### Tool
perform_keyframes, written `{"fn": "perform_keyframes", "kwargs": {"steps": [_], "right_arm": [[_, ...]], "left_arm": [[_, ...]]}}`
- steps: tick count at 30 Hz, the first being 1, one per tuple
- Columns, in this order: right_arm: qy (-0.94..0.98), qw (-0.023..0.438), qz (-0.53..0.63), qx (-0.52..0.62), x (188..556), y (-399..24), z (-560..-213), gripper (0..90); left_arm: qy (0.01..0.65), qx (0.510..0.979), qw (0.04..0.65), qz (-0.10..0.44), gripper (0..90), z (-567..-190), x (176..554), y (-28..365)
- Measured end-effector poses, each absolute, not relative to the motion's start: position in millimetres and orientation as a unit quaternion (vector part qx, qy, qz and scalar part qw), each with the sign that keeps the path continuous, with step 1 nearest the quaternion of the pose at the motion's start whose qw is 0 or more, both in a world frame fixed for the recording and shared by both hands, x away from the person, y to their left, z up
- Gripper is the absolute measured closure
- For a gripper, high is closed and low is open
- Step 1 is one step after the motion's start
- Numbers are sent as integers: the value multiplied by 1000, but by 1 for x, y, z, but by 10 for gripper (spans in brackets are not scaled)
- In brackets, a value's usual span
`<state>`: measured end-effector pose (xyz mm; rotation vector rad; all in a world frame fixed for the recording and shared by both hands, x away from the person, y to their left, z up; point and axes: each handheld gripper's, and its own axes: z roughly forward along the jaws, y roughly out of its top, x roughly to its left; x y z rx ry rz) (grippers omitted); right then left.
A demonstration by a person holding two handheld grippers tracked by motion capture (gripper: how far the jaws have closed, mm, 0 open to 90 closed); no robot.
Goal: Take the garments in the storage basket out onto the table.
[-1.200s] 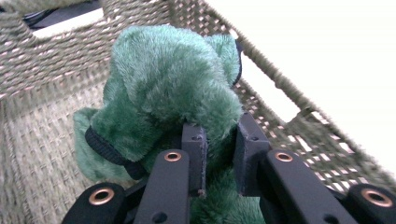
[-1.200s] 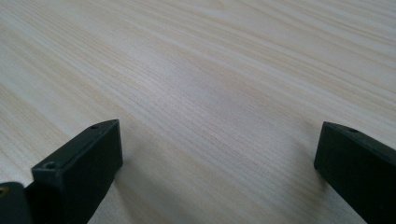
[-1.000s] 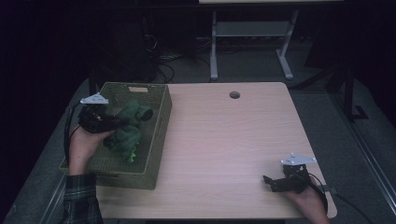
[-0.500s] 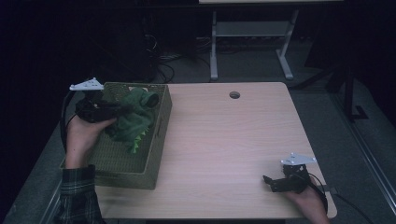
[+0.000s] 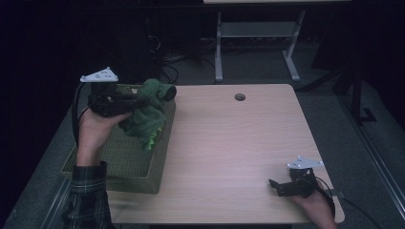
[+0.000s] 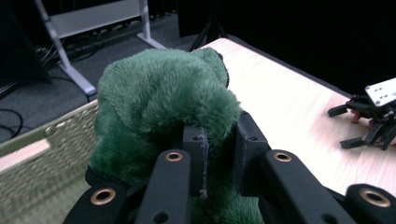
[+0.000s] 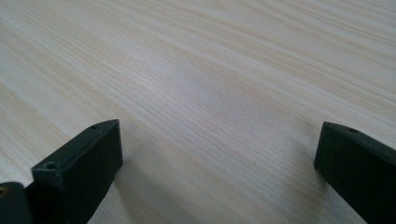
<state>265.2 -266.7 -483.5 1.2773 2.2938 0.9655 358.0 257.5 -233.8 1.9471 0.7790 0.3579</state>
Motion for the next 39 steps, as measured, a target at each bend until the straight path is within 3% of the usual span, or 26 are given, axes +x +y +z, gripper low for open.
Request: {"fn": "perform_keyframes", "kwargs": {"steps": [21,39], "right_arm": [[808,171,340,450,265,-267,-483,7],[807,170,340,452,265,-267,-483,7]], "left_arm": [[267,819,492,124,776,-238,361,165],[235,838,483,99,777,-279,350,91]]}}
